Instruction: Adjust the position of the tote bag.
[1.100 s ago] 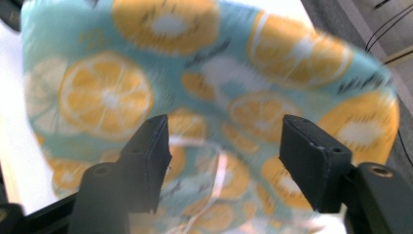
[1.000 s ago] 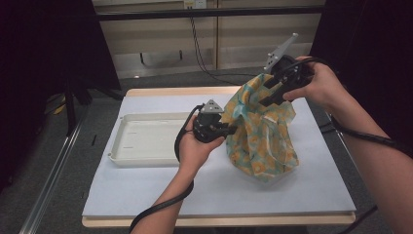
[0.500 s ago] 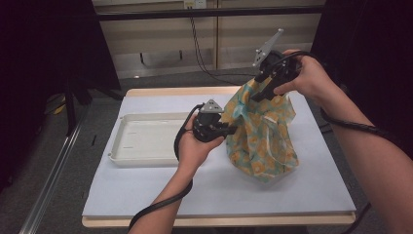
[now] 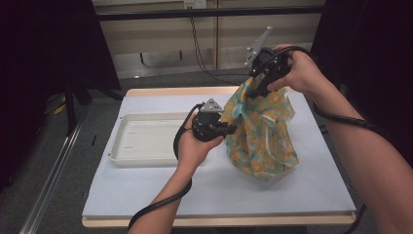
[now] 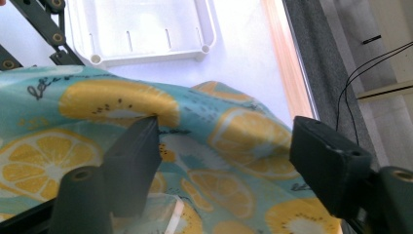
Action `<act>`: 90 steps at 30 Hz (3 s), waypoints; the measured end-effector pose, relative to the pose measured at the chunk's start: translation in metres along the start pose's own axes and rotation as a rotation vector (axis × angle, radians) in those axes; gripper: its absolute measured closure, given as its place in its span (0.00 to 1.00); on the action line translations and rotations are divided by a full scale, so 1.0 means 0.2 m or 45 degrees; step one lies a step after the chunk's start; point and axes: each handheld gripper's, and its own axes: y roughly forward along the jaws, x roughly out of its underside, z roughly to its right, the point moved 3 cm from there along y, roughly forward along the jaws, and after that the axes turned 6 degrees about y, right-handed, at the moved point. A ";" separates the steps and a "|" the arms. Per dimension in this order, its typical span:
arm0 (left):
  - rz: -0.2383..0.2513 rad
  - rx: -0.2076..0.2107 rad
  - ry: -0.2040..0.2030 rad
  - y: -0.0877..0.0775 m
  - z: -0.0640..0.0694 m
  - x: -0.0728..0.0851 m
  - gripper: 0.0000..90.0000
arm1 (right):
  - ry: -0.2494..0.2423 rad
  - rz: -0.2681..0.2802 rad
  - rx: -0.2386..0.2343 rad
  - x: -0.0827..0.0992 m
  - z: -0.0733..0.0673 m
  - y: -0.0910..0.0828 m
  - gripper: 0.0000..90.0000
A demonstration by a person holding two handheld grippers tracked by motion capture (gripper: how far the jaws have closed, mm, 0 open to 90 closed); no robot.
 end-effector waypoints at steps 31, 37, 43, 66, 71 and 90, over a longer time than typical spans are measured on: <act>-0.019 -0.009 -0.119 -0.13 -0.09 0.18 0.21 | 0.471 -0.324 -0.136 0.10 -0.06 -0.06 1.00; -0.029 -0.008 -0.109 -0.14 -0.08 0.21 0.18 | 0.533 -0.356 -0.158 0.14 -0.08 -0.08 1.00; -0.029 0.001 -0.123 -0.15 -0.09 0.25 0.17 | 0.487 -0.346 -0.113 0.16 -0.09 -0.08 1.00; -0.038 0.063 -0.156 -0.15 -0.10 0.35 0.17 | 0.358 -0.297 -0.151 0.18 -0.09 -0.11 0.67; -0.044 0.059 -0.125 -0.14 -0.10 0.28 0.19 | 0.428 -0.272 -0.119 0.23 -0.12 -0.15 0.47; -0.083 0.122 0.004 -0.11 -0.08 0.06 0.54 | 0.567 -0.327 -0.025 0.46 -0.19 -0.26 0.39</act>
